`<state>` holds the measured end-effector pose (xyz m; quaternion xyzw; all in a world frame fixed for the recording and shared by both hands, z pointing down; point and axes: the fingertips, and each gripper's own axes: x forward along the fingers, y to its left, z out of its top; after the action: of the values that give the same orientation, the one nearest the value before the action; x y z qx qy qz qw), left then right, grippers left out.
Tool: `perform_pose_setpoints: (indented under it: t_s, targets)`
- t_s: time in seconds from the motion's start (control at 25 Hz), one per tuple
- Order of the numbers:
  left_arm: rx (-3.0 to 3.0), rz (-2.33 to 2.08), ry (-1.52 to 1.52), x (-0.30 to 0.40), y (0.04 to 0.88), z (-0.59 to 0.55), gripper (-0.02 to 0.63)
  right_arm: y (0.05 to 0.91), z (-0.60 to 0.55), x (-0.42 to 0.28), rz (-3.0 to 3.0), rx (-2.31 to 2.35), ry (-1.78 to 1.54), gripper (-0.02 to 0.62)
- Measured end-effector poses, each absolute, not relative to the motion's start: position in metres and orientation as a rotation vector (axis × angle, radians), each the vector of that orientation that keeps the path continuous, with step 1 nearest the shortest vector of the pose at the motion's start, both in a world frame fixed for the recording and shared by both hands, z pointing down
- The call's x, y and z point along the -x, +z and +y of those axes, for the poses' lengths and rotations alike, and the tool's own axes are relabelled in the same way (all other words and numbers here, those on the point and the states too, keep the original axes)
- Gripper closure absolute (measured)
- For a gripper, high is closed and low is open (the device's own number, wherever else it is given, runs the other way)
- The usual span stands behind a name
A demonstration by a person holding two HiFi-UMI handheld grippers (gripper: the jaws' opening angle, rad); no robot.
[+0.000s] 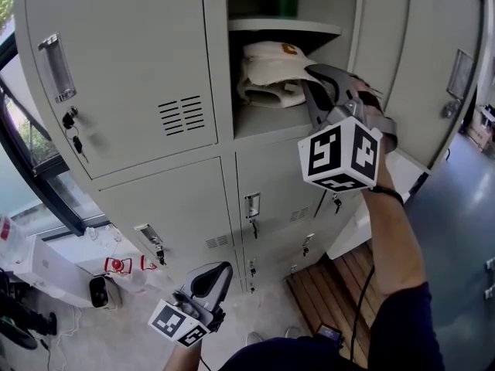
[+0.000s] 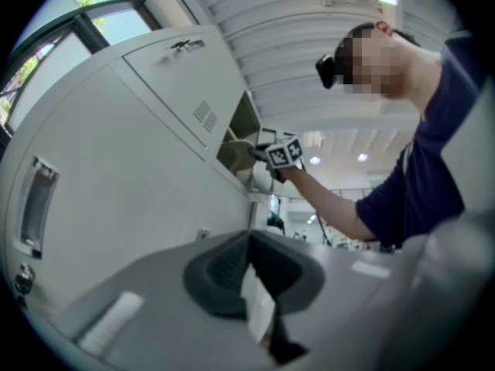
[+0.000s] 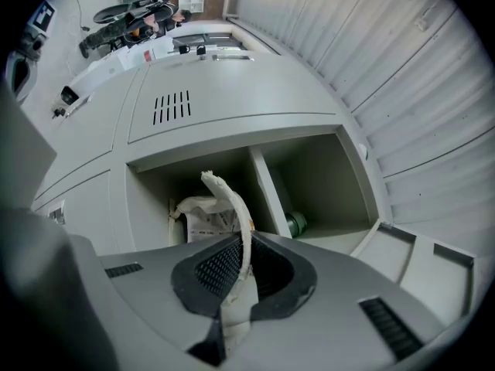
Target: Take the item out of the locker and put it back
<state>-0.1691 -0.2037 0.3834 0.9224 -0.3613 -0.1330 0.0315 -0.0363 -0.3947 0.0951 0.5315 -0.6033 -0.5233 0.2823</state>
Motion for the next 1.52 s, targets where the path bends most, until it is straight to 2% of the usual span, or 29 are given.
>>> perform_pose_setpoints:
  t_s: [0.48,1.0,1.52]
  targets:
    - [-2.845,-1.092,-0.372,0.136,0.386,-0.182,0.603,0.081,-0.33,0.014,-1.662,-1.455,-1.477,0.574]
    - [-2.848,-1.19,-0.347,0.057,0.376,-0.118,0.603,0.071,-0.242,-0.042,-1.798,-1.418,-1.566,0.575]
    - [-2.816,-1.328,-0.319,-0.001,0.376,-0.039,0.603,0.099,-0.165,-0.092,-1.958,-1.332,-1.561,0.575]
